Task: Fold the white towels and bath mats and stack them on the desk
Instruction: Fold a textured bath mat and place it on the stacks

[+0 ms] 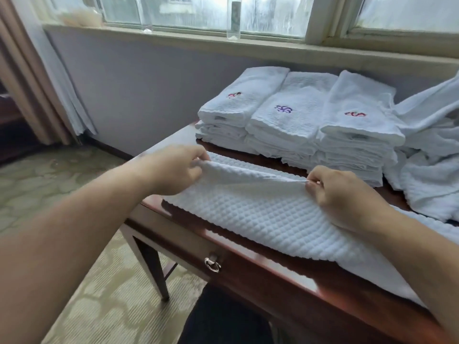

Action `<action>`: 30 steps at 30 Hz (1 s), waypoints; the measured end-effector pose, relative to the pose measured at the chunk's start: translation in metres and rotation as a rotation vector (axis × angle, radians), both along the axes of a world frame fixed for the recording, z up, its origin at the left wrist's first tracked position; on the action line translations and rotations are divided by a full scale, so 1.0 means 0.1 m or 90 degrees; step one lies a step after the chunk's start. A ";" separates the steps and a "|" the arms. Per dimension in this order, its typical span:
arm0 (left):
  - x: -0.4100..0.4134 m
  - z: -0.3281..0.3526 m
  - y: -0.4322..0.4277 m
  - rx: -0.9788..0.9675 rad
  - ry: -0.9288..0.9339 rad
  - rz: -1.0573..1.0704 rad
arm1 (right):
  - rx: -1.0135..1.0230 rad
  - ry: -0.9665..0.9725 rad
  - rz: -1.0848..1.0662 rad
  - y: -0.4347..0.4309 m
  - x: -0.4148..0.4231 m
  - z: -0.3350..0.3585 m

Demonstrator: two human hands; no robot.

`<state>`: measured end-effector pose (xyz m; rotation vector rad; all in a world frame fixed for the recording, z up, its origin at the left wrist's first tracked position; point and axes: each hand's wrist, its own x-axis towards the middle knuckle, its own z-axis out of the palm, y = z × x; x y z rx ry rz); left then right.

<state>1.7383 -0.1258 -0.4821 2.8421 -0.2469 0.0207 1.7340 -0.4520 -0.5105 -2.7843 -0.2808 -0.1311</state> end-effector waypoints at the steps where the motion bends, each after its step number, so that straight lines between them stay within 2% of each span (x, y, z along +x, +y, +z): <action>1: 0.10 -0.01 0.01 -0.053 0.024 0.003 | 0.002 -0.005 -0.003 -0.01 0.05 0.00; 3: 0.30 -0.03 0.02 -0.122 0.094 -0.007 | 0.010 -0.034 -0.015 -0.05 0.16 0.01; 5: 0.43 -0.06 0.02 -0.130 0.184 -0.037 | 0.015 -0.051 -0.025 -0.08 0.27 0.01; 7: 0.51 -0.15 0.04 -0.127 0.258 -0.055 | 0.000 -0.014 -0.026 -0.13 0.35 -0.03; 9: 0.55 -0.24 0.07 -0.192 0.254 -0.031 | -0.022 0.040 -0.024 -0.16 0.39 -0.12; 12: 0.59 -0.34 0.16 -0.257 0.164 -0.005 | -0.019 0.035 -0.020 -0.20 0.42 -0.22; 16: 0.54 -0.39 0.29 -0.304 0.236 -0.071 | -0.017 0.025 -0.009 -0.23 0.46 -0.23; 22: 0.50 -0.44 0.45 -0.477 0.303 -0.062 | 0.005 0.010 0.003 -0.26 0.44 -0.30; 24: 0.49 -0.47 0.39 -0.471 0.253 -0.026 | 0.003 -0.017 0.005 -0.24 0.43 -0.33; 27: 0.57 -0.52 0.23 -0.381 0.065 0.089 | 0.047 -0.064 0.026 -0.24 0.41 -0.36; 30: 0.71 -0.52 0.15 -0.308 0.037 0.164 | 0.074 -0.150 0.039 -0.23 0.40 -0.36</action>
